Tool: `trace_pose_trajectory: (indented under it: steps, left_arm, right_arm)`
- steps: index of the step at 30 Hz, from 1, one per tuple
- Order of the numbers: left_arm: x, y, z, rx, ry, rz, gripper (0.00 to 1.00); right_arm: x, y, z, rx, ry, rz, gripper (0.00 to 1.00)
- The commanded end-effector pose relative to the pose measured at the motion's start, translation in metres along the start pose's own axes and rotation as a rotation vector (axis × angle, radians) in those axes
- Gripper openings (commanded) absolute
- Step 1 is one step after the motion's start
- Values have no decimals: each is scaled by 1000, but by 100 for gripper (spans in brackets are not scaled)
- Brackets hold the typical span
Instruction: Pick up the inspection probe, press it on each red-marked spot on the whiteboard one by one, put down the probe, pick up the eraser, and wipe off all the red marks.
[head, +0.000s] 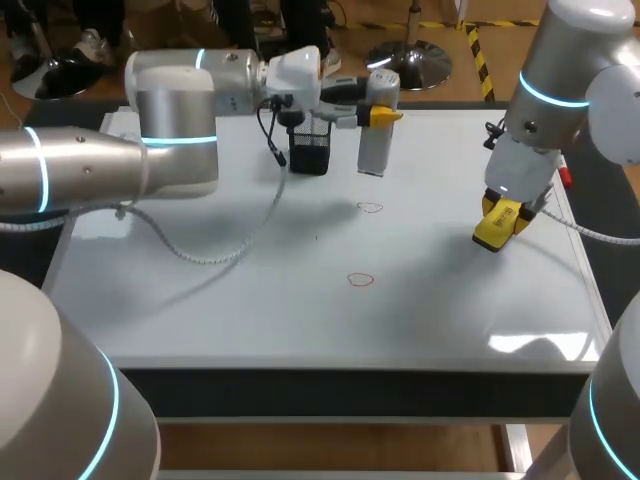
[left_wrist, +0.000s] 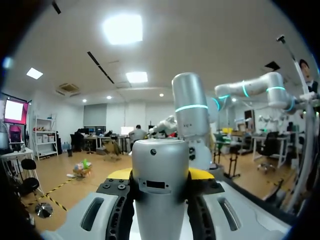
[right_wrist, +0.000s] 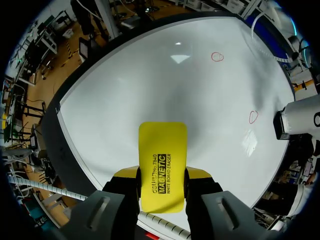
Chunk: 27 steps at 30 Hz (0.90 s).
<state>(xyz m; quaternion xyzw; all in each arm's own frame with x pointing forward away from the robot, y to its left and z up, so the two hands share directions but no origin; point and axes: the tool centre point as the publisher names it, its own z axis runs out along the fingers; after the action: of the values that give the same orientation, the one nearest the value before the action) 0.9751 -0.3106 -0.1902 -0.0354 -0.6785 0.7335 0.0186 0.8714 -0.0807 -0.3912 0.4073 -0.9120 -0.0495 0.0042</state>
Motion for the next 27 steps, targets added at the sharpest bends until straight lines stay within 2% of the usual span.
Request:
trace_pose_trajectory:
  steps: [1, 9, 20, 27]
  left_arm:
    - [-20, -13, 5, -15, 23, 0, 0]
    - [-57, -29, 9, -15, 19, 9, 0]
    - [-100, -29, 13, -17, 26, 18, 0]
    - [-115, -27, 10, -15, 41, 3, 0]
  right_arm:
    - [0, -1, -1, 2, 3, -1, 0]
    - [0, -1, -1, 2, 3, -1, 0]
    - [0, -1, -1, 2, 3, -1, 0]
    - [0, -1, -1, 2, 3, -1, 0]
